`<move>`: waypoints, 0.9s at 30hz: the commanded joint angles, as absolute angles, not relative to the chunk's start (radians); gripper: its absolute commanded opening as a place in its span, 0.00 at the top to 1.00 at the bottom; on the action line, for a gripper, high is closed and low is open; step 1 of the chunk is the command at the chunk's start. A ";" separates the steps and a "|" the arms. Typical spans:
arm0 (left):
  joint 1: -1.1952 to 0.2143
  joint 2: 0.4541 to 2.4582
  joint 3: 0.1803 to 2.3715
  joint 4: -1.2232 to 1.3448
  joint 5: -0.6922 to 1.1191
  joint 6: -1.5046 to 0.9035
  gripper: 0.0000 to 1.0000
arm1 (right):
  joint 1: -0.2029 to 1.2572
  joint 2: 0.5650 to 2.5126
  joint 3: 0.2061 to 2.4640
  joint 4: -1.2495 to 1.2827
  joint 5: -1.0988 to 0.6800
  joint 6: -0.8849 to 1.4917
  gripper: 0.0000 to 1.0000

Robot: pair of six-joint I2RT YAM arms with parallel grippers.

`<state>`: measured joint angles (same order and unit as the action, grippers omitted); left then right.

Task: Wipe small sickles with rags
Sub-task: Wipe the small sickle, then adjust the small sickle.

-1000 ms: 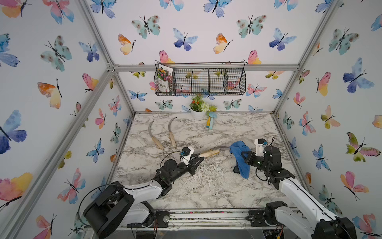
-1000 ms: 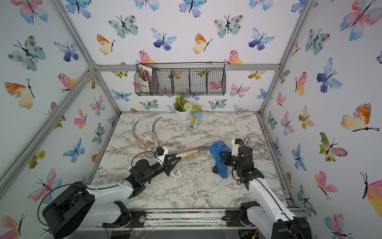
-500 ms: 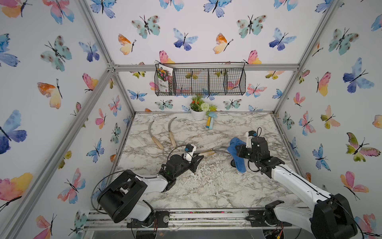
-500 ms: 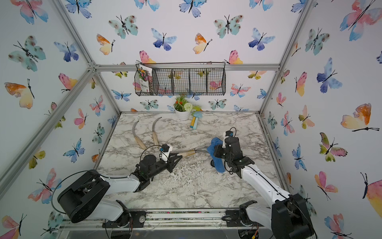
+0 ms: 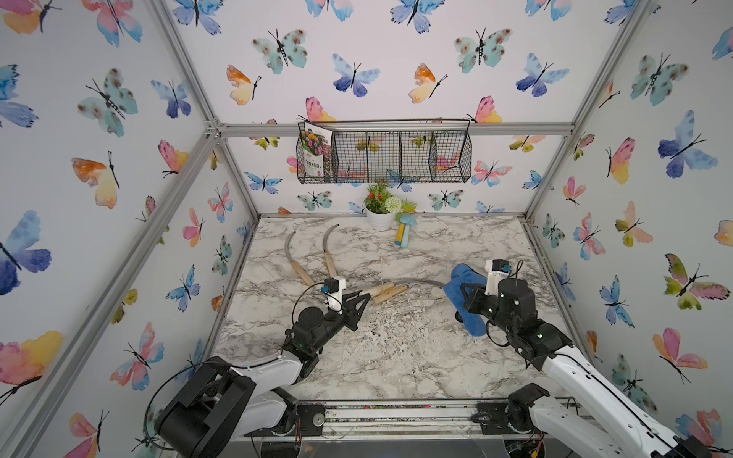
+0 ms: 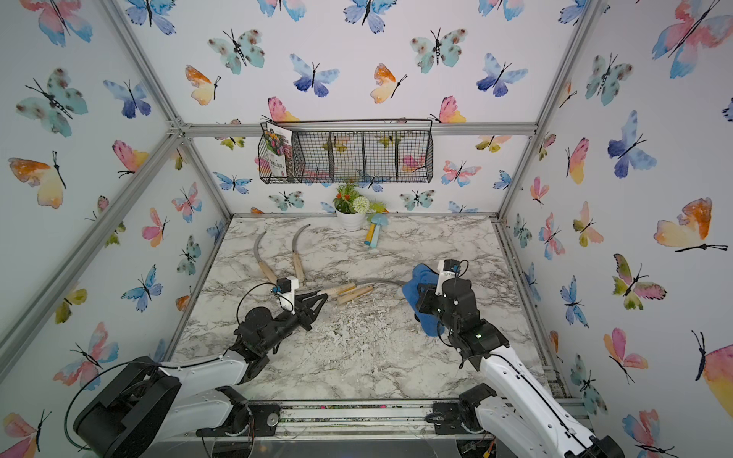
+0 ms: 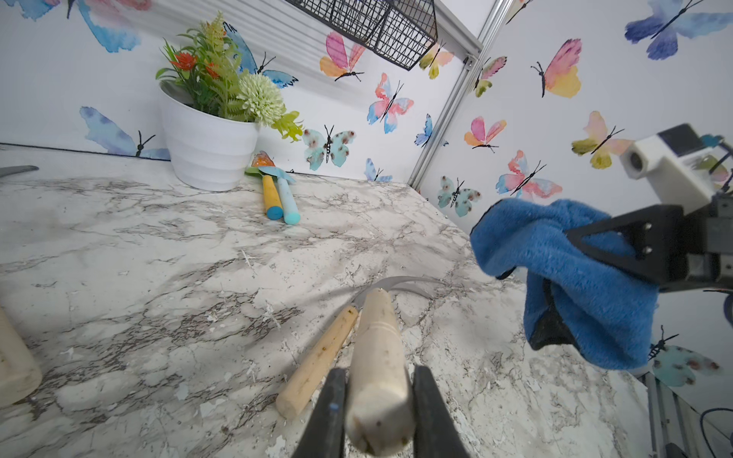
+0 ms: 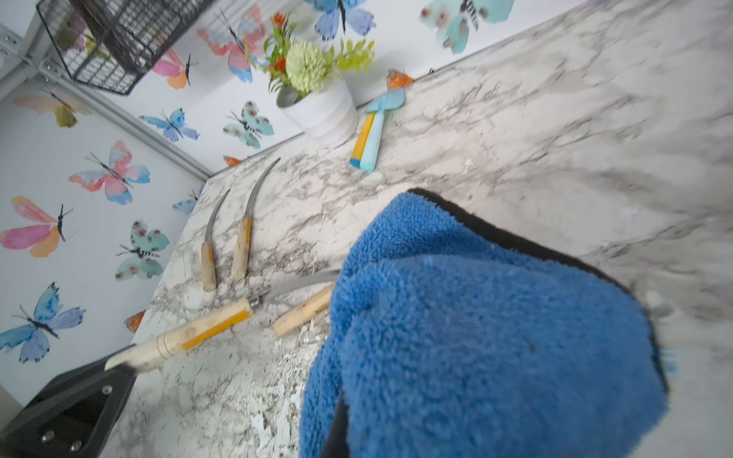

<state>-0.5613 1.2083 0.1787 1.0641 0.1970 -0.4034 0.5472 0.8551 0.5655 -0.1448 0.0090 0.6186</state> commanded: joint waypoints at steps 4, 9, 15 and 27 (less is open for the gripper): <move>-0.548 1.227 0.189 1.159 0.225 -0.475 1.00 | 0.877 0.938 0.545 -0.024 0.128 0.712 0.98; -0.546 1.247 0.207 1.163 0.301 -0.463 1.00 | 1.022 1.149 0.595 0.143 0.140 0.737 0.98; -0.567 1.262 0.231 1.148 0.391 -0.460 1.00 | 1.011 1.241 0.618 0.260 0.259 0.744 0.98; -0.708 1.273 0.288 1.065 0.411 -0.406 1.00 | 0.850 1.229 0.675 0.272 0.207 0.699 0.98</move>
